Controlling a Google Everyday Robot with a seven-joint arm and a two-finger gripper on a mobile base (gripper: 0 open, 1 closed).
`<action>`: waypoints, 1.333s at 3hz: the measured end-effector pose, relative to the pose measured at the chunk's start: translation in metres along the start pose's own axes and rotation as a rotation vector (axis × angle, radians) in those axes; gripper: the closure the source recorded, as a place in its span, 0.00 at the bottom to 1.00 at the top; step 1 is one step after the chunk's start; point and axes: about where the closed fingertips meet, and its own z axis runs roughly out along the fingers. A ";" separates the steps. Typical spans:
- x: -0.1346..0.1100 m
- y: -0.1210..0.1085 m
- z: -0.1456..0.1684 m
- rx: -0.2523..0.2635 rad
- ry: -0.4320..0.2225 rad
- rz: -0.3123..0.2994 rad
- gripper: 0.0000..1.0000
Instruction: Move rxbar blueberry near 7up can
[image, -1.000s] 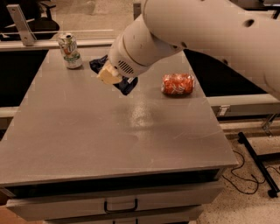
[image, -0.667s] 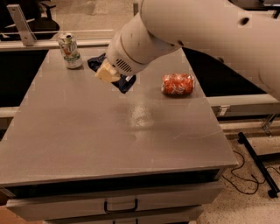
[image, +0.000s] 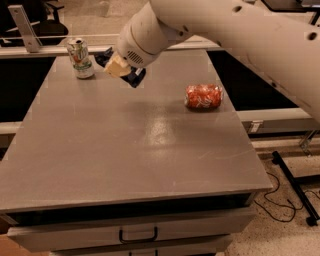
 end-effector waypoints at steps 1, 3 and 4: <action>-0.006 -0.025 0.022 -0.012 -0.021 -0.037 1.00; -0.010 -0.059 0.059 -0.022 -0.041 -0.056 1.00; -0.008 -0.067 0.089 -0.046 -0.038 -0.050 1.00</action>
Offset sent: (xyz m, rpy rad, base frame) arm 0.0891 0.0270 -0.0048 0.0085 -0.0482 0.0740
